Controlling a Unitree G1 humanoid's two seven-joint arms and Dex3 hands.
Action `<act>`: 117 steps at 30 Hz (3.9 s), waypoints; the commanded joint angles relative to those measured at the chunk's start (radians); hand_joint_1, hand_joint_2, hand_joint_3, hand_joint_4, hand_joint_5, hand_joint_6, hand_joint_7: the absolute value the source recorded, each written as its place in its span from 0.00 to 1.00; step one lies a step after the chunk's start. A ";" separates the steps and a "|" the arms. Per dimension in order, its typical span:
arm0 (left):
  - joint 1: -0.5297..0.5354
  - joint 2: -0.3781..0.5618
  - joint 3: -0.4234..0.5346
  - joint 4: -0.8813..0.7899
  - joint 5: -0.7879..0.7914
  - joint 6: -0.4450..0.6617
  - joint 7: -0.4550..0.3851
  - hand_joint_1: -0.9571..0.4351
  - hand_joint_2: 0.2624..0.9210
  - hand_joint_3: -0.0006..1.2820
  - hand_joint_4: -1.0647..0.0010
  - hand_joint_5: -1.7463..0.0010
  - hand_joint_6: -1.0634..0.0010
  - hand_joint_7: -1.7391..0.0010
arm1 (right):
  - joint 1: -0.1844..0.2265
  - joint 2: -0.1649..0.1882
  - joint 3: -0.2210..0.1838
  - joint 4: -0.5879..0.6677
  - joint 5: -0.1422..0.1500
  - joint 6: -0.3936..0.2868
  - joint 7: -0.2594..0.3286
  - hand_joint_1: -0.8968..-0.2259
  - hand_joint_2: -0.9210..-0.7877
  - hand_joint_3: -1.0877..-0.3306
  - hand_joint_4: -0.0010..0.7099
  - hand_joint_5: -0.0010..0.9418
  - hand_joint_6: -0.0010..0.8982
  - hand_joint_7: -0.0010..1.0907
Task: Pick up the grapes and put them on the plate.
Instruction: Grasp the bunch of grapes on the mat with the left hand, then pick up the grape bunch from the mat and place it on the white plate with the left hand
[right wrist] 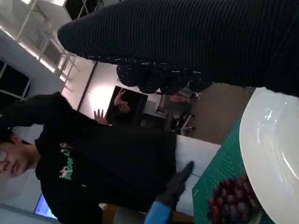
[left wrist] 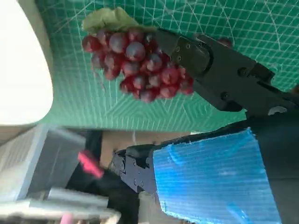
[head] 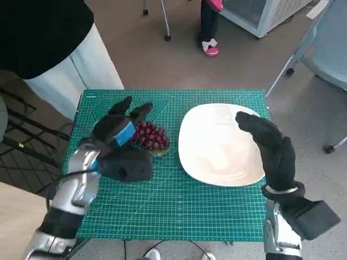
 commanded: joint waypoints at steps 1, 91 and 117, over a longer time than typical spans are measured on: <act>-0.078 -0.014 -0.054 0.088 0.011 0.032 -0.016 0.53 0.69 0.00 0.98 1.00 0.79 1.00 | 0.010 -0.002 -0.008 0.019 0.010 -0.001 0.010 0.41 0.00 0.28 0.57 0.00 0.12 0.27; -0.407 -0.157 -0.320 0.915 -0.065 -0.149 0.279 0.69 1.00 0.11 0.48 0.23 0.44 0.33 | -0.004 -0.011 -0.034 0.054 -0.006 -0.019 -0.003 0.43 0.00 0.28 0.59 0.01 0.09 0.37; -0.422 -0.155 -0.307 0.903 -0.094 -0.152 0.290 0.69 1.00 0.07 0.38 0.27 0.43 0.37 | -0.011 -0.012 -0.039 0.058 0.002 -0.029 0.007 0.42 0.00 0.28 0.60 0.01 0.09 0.38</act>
